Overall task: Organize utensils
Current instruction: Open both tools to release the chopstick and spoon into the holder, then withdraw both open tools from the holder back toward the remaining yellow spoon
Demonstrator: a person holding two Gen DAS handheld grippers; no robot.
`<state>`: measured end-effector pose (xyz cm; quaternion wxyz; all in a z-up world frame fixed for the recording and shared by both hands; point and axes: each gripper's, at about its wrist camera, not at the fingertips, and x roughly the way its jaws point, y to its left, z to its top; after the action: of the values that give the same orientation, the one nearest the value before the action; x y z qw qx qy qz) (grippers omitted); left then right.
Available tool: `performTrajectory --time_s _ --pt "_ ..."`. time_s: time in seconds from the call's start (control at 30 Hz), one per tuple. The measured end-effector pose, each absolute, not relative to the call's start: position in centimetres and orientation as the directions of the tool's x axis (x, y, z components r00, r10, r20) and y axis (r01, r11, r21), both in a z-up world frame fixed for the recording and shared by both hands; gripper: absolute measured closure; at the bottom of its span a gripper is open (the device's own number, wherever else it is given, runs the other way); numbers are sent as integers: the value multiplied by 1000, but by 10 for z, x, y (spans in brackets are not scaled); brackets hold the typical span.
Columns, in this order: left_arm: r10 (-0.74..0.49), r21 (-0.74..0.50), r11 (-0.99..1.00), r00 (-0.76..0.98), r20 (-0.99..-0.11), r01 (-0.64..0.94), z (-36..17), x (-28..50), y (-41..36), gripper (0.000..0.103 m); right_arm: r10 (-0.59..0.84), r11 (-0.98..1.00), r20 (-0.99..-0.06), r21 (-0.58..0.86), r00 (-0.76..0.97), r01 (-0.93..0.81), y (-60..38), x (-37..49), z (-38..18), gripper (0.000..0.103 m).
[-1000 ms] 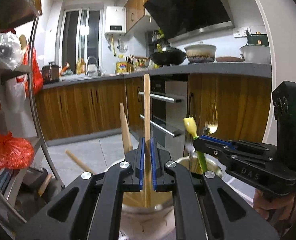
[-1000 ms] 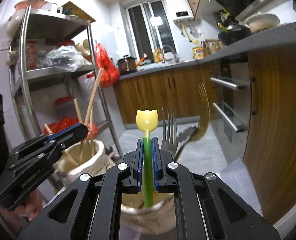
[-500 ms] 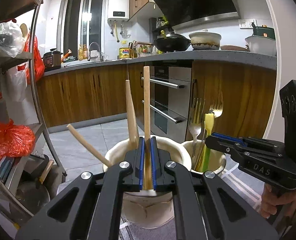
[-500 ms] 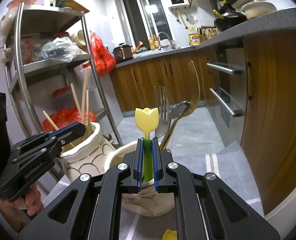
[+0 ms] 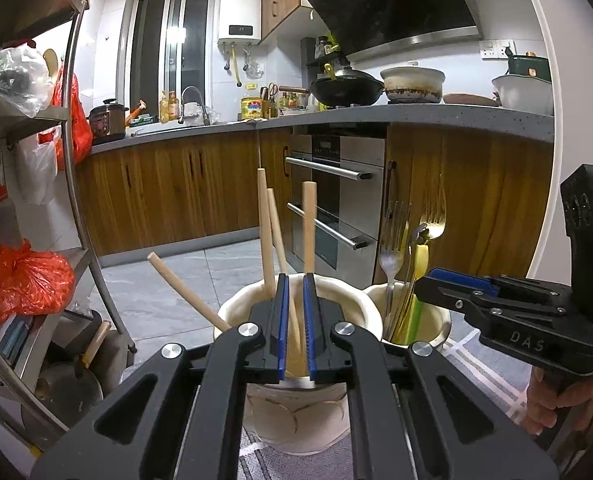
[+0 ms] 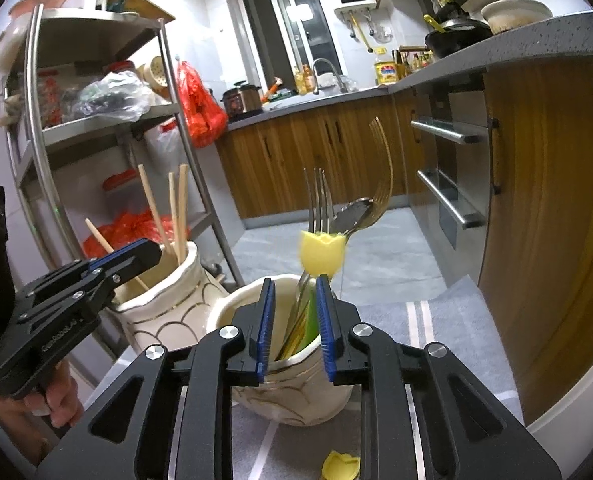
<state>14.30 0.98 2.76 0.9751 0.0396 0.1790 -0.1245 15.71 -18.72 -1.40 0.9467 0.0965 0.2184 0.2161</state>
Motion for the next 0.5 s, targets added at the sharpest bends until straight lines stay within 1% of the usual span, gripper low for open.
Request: performTrajectory --time_s 0.03,0.17,0.2,0.23,0.27,0.3,0.33,0.37,0.43,0.47,0.5 --pt "-231 29 966 905 -358 258 28 143 10 95 450 889 -369 278 813 -365 -188 156 -13 75" --pt "-239 13 966 905 -352 260 31 139 13 94 443 891 -356 280 823 -358 -196 153 -11 69" --pt "-241 11 965 905 -351 261 32 138 13 87 439 892 -351 283 827 -353 -199 151 -10 65" --pt "-243 8 965 905 -348 262 33 137 14 78 438 892 -345 287 830 -351 -201 150 -8 63" --pt "-248 2 964 906 -342 265 34 134 14 74 437 892 -342 289 832 -349 -202 149 -7 62" --pt "-251 0 964 907 -338 266 35 132 15 72 433 893 -337 289 836 -346 -204 147 -5 59" --pt "-252 0 964 908 -335 268 36 129 15 70 430 894 -333 287 839 -344 -205 145 -3 53" --pt "-254 -1 963 907 -335 269 37 127 15 68 424 896 -327 283 844 -341 -207 142 -1 50" --pt "-264 -10 961 906 -331 276 39 121 16 56 412 901 -313 279 856 -331 -211 136 1 35" --pt "-263 -13 962 908 -326 274 40 117 17 52 407 903 -306 280 861 -327 -213 133 2 33" --pt "-264 -22 962 910 -320 271 41 113 19 47 401 904 -299 283 866 -321 -217 129 2 29"
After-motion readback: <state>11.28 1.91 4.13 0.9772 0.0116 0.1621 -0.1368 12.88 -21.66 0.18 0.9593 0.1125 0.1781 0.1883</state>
